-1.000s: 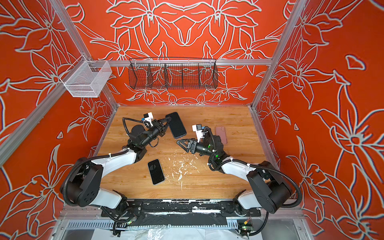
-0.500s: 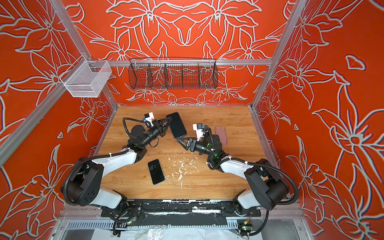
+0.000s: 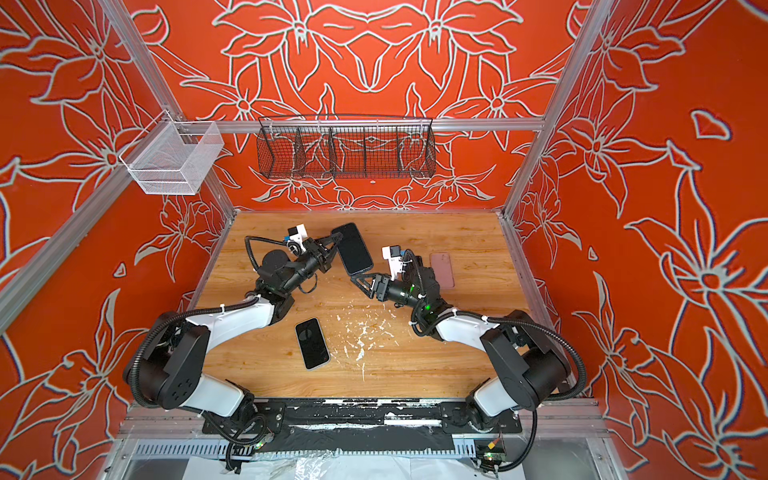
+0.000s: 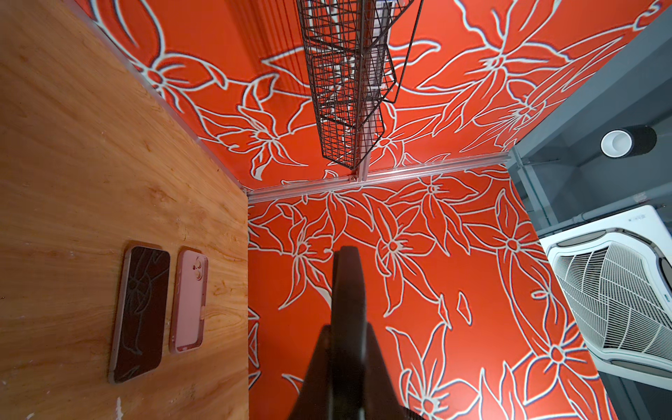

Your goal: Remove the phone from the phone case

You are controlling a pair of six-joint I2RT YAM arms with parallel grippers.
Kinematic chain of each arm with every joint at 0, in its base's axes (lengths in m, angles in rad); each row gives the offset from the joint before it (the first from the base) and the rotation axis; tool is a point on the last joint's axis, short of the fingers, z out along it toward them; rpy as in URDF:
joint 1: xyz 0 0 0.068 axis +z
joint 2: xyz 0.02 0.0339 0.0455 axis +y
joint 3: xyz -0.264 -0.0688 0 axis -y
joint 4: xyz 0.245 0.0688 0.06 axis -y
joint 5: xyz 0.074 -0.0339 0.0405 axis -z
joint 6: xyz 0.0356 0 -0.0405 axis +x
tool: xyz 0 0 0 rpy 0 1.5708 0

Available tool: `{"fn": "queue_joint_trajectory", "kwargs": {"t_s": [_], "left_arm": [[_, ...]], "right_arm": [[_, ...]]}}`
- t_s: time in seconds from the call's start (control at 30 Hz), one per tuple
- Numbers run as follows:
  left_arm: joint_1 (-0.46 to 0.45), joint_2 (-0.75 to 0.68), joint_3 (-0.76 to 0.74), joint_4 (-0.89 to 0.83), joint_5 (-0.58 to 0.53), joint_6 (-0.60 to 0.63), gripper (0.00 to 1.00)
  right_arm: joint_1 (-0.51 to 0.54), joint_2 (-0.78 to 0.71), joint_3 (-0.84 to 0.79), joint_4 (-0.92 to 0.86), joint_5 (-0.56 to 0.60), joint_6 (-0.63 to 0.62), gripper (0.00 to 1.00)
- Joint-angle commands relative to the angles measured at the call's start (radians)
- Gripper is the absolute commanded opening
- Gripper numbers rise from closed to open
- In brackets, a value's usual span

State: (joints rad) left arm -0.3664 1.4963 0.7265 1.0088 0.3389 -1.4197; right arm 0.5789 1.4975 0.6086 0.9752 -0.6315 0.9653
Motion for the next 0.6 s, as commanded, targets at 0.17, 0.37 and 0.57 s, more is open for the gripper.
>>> {"fn": "queue_joint_trajectory", "kwargs": {"t_s": [0.17,0.37,0.57], "left_arm": [[-0.002,-0.044,-0.003,0.113,0.042,-0.035,0.0],[-0.002,-0.057,-0.021,0.116,0.054,-0.034,0.0],[-0.003,-0.052,-0.027,0.137,0.066,-0.043,0.0]], "right_arm": [[-0.043,0.033,0.001,0.085,0.057,0.082,0.67],[-0.06,0.022,0.003,0.109,0.039,0.097,0.66],[-0.063,0.027,0.02,0.137,0.01,0.119,0.59]]}}
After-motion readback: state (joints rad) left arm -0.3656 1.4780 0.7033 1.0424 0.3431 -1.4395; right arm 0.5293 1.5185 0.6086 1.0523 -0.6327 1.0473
